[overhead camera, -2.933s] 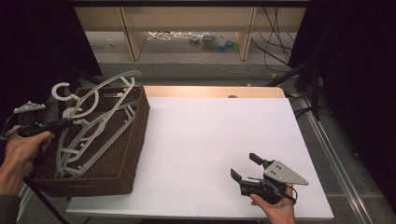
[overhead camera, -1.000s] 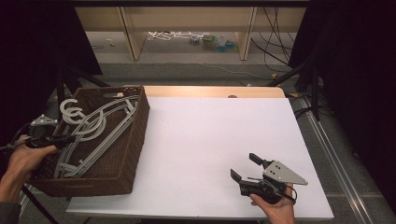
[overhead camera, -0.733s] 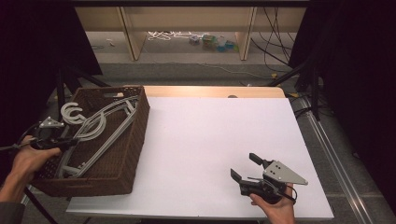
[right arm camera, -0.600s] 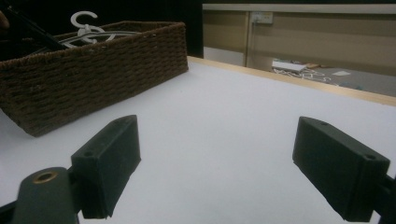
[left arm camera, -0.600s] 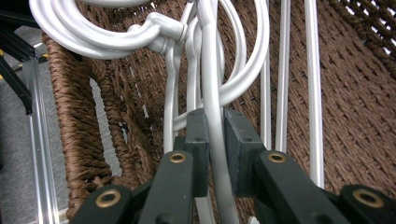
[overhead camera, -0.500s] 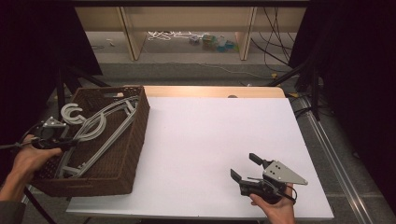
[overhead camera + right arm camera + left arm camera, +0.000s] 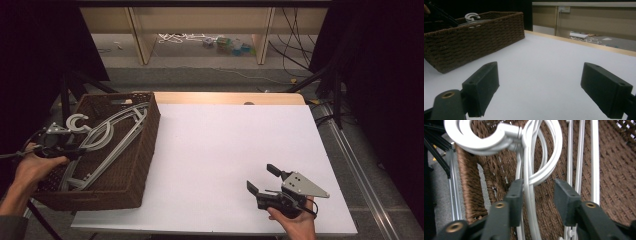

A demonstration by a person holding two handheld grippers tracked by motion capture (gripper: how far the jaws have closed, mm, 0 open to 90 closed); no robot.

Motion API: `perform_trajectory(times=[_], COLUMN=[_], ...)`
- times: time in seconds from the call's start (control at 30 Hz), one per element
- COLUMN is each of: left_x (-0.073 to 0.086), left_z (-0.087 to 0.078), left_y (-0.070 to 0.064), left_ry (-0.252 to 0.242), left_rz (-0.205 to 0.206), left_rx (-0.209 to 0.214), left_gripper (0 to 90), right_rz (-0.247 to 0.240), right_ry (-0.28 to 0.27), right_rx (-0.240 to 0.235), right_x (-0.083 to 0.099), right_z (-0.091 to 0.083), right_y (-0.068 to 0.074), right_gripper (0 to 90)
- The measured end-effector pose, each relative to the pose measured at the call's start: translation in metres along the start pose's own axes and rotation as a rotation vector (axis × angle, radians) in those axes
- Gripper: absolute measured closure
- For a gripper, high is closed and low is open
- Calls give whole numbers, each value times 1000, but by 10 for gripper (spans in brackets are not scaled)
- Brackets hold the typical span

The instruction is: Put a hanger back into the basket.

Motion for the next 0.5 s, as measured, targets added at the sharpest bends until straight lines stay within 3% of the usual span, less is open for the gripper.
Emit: perform_trajectory(times=[0.17,0.5], left_x=[-10,-27], left_z=[-9,-28], left_y=[-3,-16], left_ry=[-50,-154], left_rz=[-48,-90], left_rx=[-13,20], left_gripper=[467,347], right_rz=[4,8], right_ry=[-6,-14], right_rx=[-16,-17], right_x=[0,0], right_z=[0,0], right_y=[1,2], right_gripper=[160,159])
Point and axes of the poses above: each handheld gripper's, and its own axes: z roughly forward along the jaws, x roughly out of its underside, y roughly to its left, the point moved 6 cm from there along z, roughly forward along the jaws, and after that the axes turned 14 degrees about z, right-handed, at the moved point
